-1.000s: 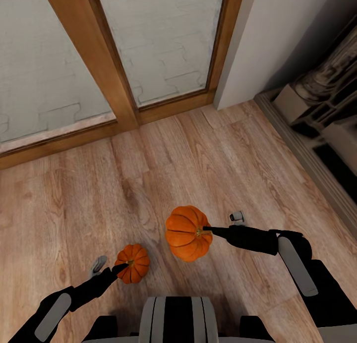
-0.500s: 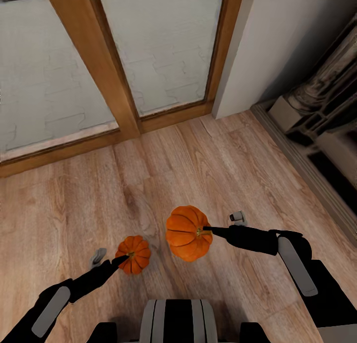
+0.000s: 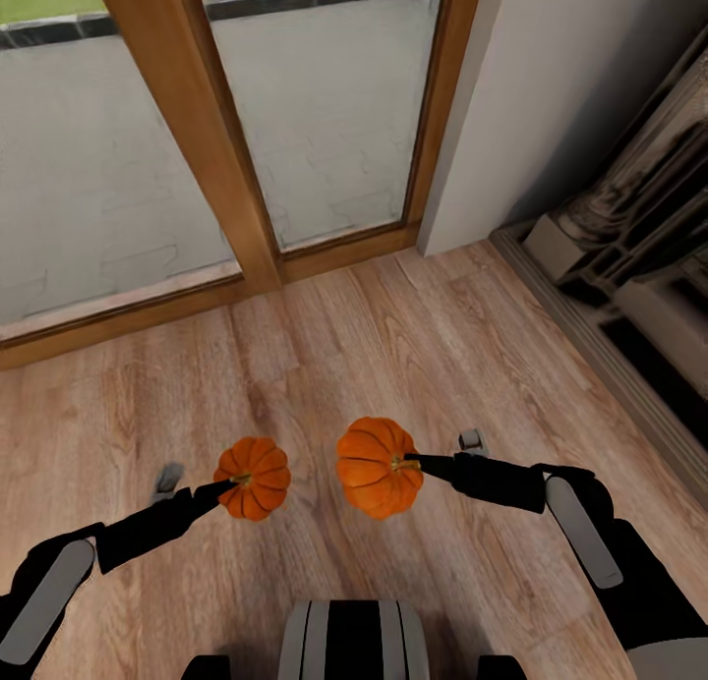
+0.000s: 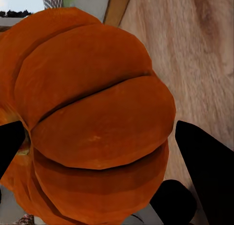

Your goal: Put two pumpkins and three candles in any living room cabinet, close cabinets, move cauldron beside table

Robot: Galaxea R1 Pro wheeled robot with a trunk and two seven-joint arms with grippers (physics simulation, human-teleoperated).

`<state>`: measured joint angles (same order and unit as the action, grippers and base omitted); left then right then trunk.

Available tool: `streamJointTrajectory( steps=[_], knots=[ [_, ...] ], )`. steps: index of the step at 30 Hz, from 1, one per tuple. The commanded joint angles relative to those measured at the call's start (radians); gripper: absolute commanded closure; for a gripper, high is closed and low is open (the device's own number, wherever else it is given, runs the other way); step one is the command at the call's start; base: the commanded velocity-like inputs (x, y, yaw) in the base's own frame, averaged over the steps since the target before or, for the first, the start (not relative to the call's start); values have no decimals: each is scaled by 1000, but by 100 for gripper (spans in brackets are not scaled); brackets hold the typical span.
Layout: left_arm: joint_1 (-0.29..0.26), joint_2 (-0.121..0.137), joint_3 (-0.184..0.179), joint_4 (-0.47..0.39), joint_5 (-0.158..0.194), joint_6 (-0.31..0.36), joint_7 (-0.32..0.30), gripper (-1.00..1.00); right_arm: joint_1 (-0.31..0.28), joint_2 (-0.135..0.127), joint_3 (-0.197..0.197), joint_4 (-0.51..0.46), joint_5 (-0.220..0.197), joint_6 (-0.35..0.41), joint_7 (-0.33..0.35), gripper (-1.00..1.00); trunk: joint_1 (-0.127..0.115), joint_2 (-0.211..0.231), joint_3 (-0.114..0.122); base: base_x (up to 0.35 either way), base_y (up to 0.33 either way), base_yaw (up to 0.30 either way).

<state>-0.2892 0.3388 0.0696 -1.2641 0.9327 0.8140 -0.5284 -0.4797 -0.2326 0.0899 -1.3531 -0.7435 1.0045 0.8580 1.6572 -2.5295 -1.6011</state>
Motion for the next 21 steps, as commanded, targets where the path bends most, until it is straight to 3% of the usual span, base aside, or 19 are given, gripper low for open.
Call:
streamJointTrajectory(
  steps=[1,5,7,9,12,21],
  knots=[
    [3,0,7,-15,-4,28,1,100,0,-1,1,2,-2,2,-2,100,-1,0,3,0,0,0],
    [15,-1,19,-56,-4,77,1,100,0,-1,0,34,-2,-14,-1,100,-2,1,19,0,0,0],
    [19,-1,28,-63,0,84,1,100,0,0,-20,54,-2,-23,-1,100,-3,1,27,0,0,0],
    [20,-1,31,-65,4,86,1,100,0,0,-58,60,-2,-28,-3,100,-4,2,34,0,0,0],
    [21,-2,33,-67,7,94,0,100,0,0,-151,64,4,-30,-5,100,-5,3,47,0,0,-32],
    [21,-9,32,-67,8,94,1,100,0,-1,-161,70,-2,-31,0,100,-10,5,85,0,0,-58]
  ],
)
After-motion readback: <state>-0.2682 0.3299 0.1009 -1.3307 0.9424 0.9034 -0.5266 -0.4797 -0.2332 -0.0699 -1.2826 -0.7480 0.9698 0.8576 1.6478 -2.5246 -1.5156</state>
